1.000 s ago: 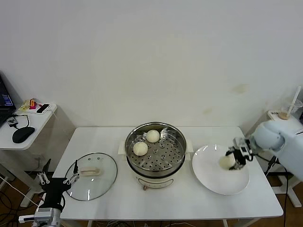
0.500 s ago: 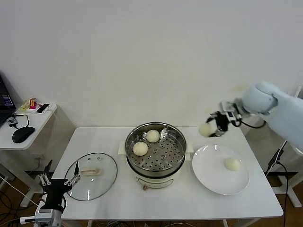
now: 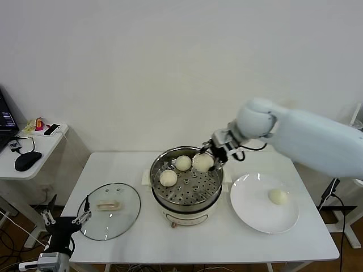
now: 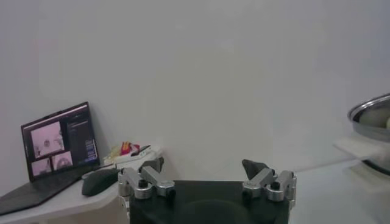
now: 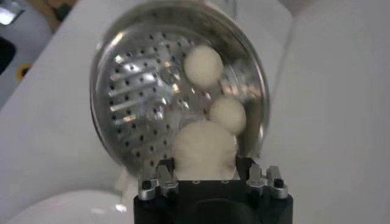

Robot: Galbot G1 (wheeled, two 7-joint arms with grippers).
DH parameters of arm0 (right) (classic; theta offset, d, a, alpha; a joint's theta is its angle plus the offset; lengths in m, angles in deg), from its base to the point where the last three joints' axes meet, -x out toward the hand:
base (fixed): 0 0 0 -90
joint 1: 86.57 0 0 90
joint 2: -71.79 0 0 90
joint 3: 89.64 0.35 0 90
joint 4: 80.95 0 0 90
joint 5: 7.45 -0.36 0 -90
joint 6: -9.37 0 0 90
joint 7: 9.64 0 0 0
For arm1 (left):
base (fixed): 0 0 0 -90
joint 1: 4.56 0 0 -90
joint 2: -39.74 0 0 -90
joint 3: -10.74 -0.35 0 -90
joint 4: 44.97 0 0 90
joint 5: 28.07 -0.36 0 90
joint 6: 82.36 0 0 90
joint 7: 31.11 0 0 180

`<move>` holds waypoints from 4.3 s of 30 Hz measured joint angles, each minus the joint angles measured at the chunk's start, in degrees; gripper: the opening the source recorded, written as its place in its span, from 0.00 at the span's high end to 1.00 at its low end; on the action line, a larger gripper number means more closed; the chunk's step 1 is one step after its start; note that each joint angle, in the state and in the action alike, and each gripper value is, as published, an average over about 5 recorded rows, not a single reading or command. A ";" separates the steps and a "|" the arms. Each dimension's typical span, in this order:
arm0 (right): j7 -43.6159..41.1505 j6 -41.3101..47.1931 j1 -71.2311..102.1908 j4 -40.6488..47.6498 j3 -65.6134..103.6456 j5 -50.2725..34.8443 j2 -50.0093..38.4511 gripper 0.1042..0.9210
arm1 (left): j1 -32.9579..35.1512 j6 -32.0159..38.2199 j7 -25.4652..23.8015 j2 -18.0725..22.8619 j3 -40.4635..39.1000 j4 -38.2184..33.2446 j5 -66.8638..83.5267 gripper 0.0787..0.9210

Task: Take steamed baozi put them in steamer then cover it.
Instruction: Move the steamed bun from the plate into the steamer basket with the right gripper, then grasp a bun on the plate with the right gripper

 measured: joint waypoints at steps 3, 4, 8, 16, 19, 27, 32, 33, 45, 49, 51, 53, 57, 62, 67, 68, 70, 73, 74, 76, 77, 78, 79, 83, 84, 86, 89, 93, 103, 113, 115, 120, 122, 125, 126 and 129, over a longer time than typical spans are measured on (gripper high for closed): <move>0.52 -2.20 0.54 0.11 -1.75 1.82 1.98 0.36 | 0.18 0.03 0.00 -0.12 0.32 -0.07 0.08 0.12; 0.65 -2.93 0.73 0.18 -2.29 2.52 2.57 0.36 | 0.18 0.03 0.00 -0.13 0.43 -0.12 0.15 0.12; 1.01 -5.76 1.52 0.76 -3.98 5.82 4.66 0.36 | 0.23 0.10 0.00 -0.03 0.77 -0.20 0.36 0.12; 1.23 -10.55 2.66 1.38 -6.10 10.63 8.03 0.36 | 0.61 0.37 0.08 0.14 1.49 0.07 0.63 0.12; 1.06 -11.71 2.73 1.28 -6.49 11.45 8.72 0.36 | 0.57 0.39 0.08 0.05 1.81 0.16 0.84 0.12; -0.10 -13.21 2.46 0.49 -7.23 12.79 8.82 0.36 | 0.47 0.53 0.15 0.34 1.90 0.49 0.90 0.12; -0.39 -13.68 2.43 -0.04 -7.32 12.80 8.40 0.32 | 0.50 0.60 0.17 0.38 1.86 0.36 0.87 0.12; -0.42 -13.75 2.37 -0.05 -7.31 12.78 8.31 0.29 | 0.50 0.60 0.17 0.38 1.87 0.29 0.87 0.12; 0.38 -12.88 0.44 2.05 -5.15 12.95 6.51 0.12 | 0.33 0.60 0.10 0.16 1.91 -0.19 0.58 0.12; 0.65 -10.32 0.23 3.29 -3.41 12.44 5.11 0.12 | 0.21 0.60 0.06 -0.11 1.80 -0.19 0.51 0.12; 0.56 -8.12 0.16 3.63 -2.41 11.87 4.14 0.12 | 0.09 0.60 -0.04 -0.34 1.66 -0.17 0.48 0.12; 0.46 -5.59 0.12 3.81 -1.47 11.13 2.97 0.12 | -0.04 0.60 -0.26 -0.60 1.54 -0.24 0.50 0.12; 0.36 -0.58 0.27 3.88 0.14 9.28 -0.17 0.12 | -0.27 0.58 -0.87 -1.12 1.23 -0.65 0.57 0.12; -0.10 4.04 1.05 3.30 1.97 7.83 -5.87 0.12 | -0.73 0.52 -1.32 -1.85 0.52 -0.71 0.62 0.12; -0.86 6.34 2.90 2.14 3.78 7.65 -12.70 0.12 | -1.29 0.49 -1.38 -2.57 -0.30 -0.33 0.65 0.12; -1.04 6.56 3.50 2.00 4.29 7.80 -14.02 0.12 | -1.41 0.47 -1.39 -2.70 -0.49 -0.28 0.65 0.12; -1.51 6.71 5.00 1.89 5.52 8.39 -16.59 0.12 | -1.64 0.42 -1.41 -2.97 -0.90 -0.19 0.63 0.12; -2.51 6.18 7.76 2.16 7.62 9.97 -19.92 0.12 | -1.81 0.29 -1.49 -3.32 -1.30 -0.12 0.66 0.12; -2.86 5.84 8.76 2.36 8.33 10.61 -20.85 0.12 | -1.80 0.24 -1.53 -3.42 -1.34 -0.13 0.71 0.12; -3.46 5.06 10.88 2.89 9.73 11.88 -22.41 0.12 | -1.76 0.17 -1.57 -3.63 -1.36 -0.12 0.85 0.12; -3.68 4.68 11.96 3.21 10.42 12.46 -23.01 0.12 | -1.76 0.17 -1.58 -3.75 -1.36 -0.06 0.92 0.12; -3.87 4.30 13.10 3.58 11.15 13.01 -23.52 0.12 | -1.77 0.17 -1.59 -3.87 -1.36 0.03 0.98 0.12; -4.02 3.92 14.28 3.99 11.91 13.53 -23.95 0.12 | -1.80 0.17 -1.60 -3.96 -1.37 0.15 1.02 0.12; -4.44 2.48 19.38 5.99 15.47 15.42 -24.93 0.12 | -1.97 0.18 -1.62 -4.00 -1.61 0.62 1.06 0.12; -4.51 2.14 20.74 6.57 16.52 15.87 -25.01 0.12 | -2.01 0.18 -1.62 -3.96 -1.68 0.71 1.06 0.12; -4.59 1.45 23.41 7.83 18.73 16.76 -25.02 0.12 | -2.07 0.18 -1.63 -3.90 -1.74 0.88 1.06 0.12; -4.66 0.31 27.26 10.05 22.23 18.21 -24.53 0.12 | -2.03 0.17 -1.63 -3.88 -1.59 1.09 1.05 0.12; -4.65 -1.27 31.76 13.51 26.59 20.18 -23.03 0.12 | -1.76 0.15 -1.63 -3.75 -1.17 1.01 1.01 0.12; -3.63 -4.06 38.34 22.30 33.53 24.34 -17.05 0.12 | -1.37 0.06 -1.66 -3.08 -0.48 0.59 0.46 0.12; -2.76 -5.01 40.49 27.77 36.24 27.58 -12.19 0.12 | -0.99 0.15 -1.61 -2.65 0.23 0.19 0.03 0.12; -2.70 -4.97 40.91 28.35 36.48 27.97 -11.65 0.12 | -0.91 0.16 -1.61 -2.67 0.33 0.19 0.03 0.12; -2.48 -4.65 41.48 29.43 37.05 28.47 -10.74 0.18 | -1.03 0.16 -1.61 -2.69 0.36 0.16 0.05 0.12; -2.40 -4.50 41.52 29.66 37.26 28.52 -10.51 0.22 | -1.13 0.16 -1.61 -2.67 0.32 0.14 0.05 0.12; -2.36 -4.32 41.47 29.77 37.42 28.50 -10.36 0.30 | -1.16 0.17 -1.61 -2.62 0.25 0.10 0.04 0.12; -2.39 -4.26 41.41 29.77 37.42 28.45 -10.37 0.32 | -1.16 0.17 -1.60 -2.62 0.24 0.09 0.04 0.12; -2.61 -4.08 41.09 29.65 37.23 28.10 -10.54 0.36 | -1.15 0.17 -1.58 -2.63 0.24 0.07 0.04 0.12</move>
